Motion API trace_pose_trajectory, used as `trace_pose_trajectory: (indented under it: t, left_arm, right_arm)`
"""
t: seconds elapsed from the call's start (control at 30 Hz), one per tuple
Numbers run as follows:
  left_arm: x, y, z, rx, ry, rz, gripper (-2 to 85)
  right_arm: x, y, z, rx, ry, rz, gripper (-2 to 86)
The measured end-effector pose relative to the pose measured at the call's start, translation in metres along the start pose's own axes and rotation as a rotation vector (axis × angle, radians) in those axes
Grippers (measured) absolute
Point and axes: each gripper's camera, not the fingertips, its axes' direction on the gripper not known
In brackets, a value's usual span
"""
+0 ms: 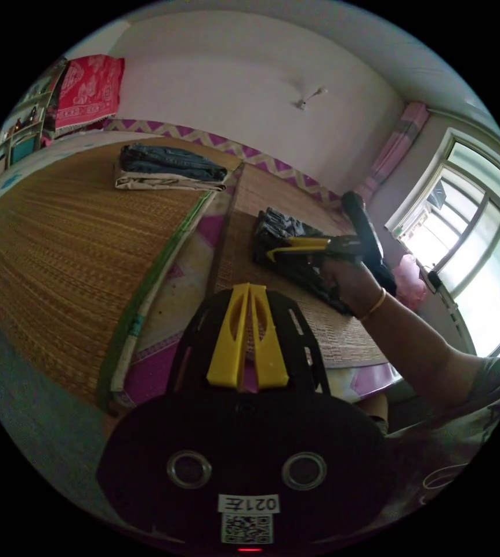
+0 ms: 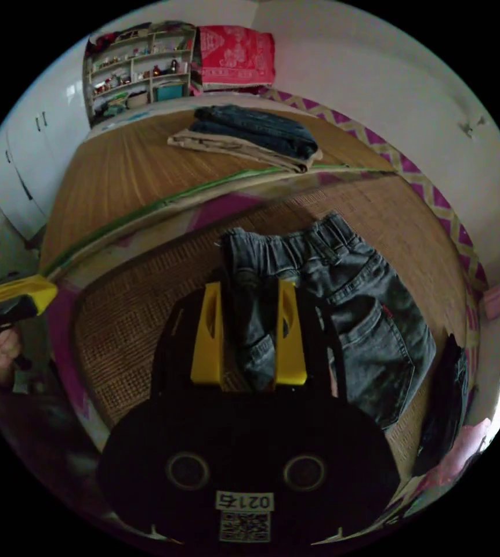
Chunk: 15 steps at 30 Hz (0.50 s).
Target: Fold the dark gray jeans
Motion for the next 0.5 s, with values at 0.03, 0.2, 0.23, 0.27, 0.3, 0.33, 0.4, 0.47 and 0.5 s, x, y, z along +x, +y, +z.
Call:
trace_pose_trajectory:
  t: [0.03,0.2,0.23,0.27,0.3,0.33,0.4,0.47,0.5]
  left_arm:
    - [0.004,0.001,0.003,0.0,-0.005,0.009,-1.0]
    - [0.014,0.003,0.017,-0.001,-0.004,0.025,-1.0]
    - [0.018,0.003,0.024,-0.008,0.003,0.024,-1.0]
    - [0.022,0.002,0.031,-0.016,0.011,0.025,-1.0]
    - [0.025,0.002,0.034,-0.018,0.016,0.027,-1.0]
    - [0.031,0.002,0.041,-0.021,0.023,0.032,-1.0]
    - [0.041,0.003,0.051,-0.026,0.025,0.042,-1.0]
    - [0.054,0.006,0.061,-0.03,0.022,0.053,-1.0]
    - [0.057,0.007,0.063,-0.031,0.021,0.055,-1.0]
  right_arm:
    - [0.011,0.004,-0.006,0.029,-0.007,0.025,9.7]
    - [0.125,0.045,-0.064,0.22,-0.438,0.345,5.3]
    - [0.155,0.057,-0.075,0.251,-0.535,0.393,5.1]
    - [0.181,0.068,-0.087,0.283,-0.609,0.424,5.2]
    - [0.192,0.074,-0.091,0.295,-0.64,0.436,5.2]
    - [0.211,0.082,-0.098,0.308,-0.699,0.449,5.3]
    - [0.235,0.092,-0.099,0.305,-0.807,0.482,5.2]
    - [0.263,0.108,-0.091,0.336,-0.969,0.579,4.9]
    - [0.269,0.113,-0.088,0.347,-1.017,0.605,4.7]
